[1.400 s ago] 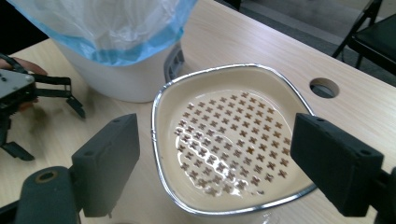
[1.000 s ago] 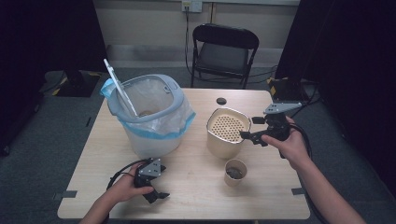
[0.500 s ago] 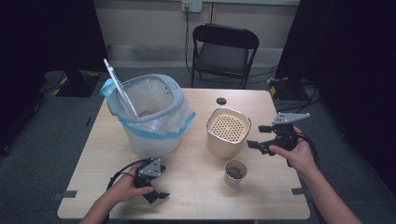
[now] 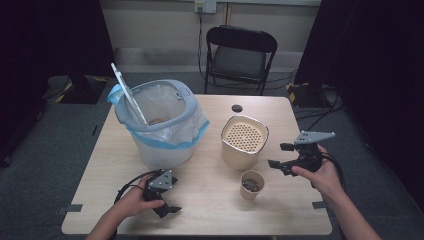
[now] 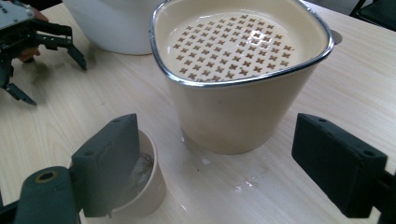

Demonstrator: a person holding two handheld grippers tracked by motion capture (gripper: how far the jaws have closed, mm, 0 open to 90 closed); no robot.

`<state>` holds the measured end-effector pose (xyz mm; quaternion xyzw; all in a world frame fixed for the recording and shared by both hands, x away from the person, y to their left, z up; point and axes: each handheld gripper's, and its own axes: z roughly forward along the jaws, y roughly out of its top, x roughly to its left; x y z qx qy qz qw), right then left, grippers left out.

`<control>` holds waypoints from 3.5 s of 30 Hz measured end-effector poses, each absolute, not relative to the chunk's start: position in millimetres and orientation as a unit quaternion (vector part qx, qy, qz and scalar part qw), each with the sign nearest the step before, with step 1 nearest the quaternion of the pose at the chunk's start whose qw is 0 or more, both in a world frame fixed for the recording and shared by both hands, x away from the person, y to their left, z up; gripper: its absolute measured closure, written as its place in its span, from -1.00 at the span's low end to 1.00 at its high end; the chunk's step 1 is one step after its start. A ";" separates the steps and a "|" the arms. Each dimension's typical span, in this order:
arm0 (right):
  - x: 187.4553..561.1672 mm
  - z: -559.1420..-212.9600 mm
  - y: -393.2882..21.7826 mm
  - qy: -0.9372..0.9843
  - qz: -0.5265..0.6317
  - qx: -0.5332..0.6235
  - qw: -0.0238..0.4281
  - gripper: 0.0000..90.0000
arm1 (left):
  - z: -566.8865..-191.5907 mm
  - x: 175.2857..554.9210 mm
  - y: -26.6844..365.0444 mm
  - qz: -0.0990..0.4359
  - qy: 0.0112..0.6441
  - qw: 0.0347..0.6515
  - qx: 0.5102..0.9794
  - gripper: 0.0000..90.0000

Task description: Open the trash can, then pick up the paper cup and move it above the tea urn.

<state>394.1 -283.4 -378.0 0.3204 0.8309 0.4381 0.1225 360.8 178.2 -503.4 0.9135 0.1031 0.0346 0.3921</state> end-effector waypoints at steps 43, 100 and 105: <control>350.7 -459.3 -287.7 0.848 0.437 0.291 0.064 -0.68 | -503.2 360.7 178.2 0.037 0.104 0.392 0.913 -1.00; 365.5 -484.0 -234.2 0.841 0.495 0.209 0.058 -0.62 | -503.4 360.5 178.1 0.036 0.105 0.392 0.913 -1.00; 365.5 -483.9 -230.6 0.839 0.500 0.204 0.064 -0.57 | -503.3 360.6 178.2 0.036 0.104 0.392 0.913 -1.00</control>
